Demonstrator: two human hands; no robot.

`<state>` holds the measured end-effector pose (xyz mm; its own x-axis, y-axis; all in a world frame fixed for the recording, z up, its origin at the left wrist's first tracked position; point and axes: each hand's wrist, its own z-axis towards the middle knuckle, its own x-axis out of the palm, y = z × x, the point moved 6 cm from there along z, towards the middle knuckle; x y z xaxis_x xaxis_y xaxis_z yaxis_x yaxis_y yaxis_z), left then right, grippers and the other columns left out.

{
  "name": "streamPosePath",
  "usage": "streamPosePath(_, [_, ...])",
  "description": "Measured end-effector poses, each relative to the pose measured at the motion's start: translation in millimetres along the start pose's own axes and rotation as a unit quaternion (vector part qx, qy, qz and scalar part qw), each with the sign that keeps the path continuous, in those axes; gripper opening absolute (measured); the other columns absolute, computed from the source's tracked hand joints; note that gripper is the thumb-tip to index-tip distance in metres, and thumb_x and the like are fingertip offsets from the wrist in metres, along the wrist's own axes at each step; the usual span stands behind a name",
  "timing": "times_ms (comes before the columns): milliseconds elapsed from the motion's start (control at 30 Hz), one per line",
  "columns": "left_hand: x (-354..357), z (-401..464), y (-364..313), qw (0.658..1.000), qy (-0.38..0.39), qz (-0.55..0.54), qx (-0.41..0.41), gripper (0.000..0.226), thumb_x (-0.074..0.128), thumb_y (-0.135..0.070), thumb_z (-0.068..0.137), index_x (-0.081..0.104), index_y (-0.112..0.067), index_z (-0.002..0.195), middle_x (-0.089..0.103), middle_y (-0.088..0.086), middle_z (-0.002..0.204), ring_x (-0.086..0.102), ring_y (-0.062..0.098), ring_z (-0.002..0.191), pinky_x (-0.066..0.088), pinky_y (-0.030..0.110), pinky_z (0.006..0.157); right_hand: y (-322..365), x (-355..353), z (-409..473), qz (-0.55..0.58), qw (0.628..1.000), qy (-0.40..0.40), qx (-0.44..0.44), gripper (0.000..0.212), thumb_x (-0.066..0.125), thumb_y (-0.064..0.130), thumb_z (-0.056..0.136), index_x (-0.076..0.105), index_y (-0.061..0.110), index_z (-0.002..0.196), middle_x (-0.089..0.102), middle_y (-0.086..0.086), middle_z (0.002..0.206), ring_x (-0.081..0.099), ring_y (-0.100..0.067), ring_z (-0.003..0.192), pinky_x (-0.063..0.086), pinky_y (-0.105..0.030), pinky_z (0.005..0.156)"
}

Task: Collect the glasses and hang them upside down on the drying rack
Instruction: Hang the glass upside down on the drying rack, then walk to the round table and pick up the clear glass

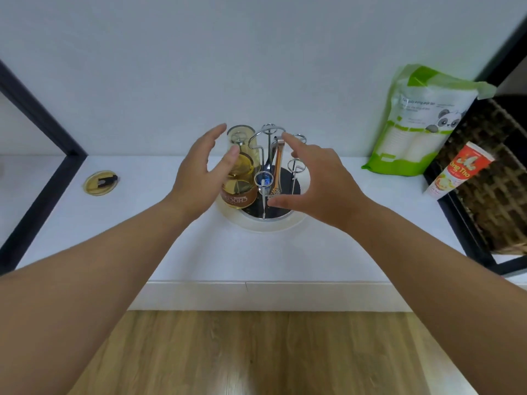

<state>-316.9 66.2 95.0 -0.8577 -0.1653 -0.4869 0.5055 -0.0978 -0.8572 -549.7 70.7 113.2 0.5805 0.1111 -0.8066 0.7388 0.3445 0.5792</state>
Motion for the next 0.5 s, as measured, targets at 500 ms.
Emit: streamPosePath(500, [-73,-16,-309,0.996,0.02,-0.043,0.079,0.047,0.05,-0.058,0.101,0.05,-0.044,0.146,0.051,-0.025,0.146,0.043,-0.005,0.136,0.034,0.025,0.108,121,-279,-51,0.09,0.983,-0.157,-0.022,0.089,0.063,0.077,0.081,0.028,0.052,0.158,0.054,0.013,0.134,0.048,-0.011,0.129,0.043,-0.037,0.103])
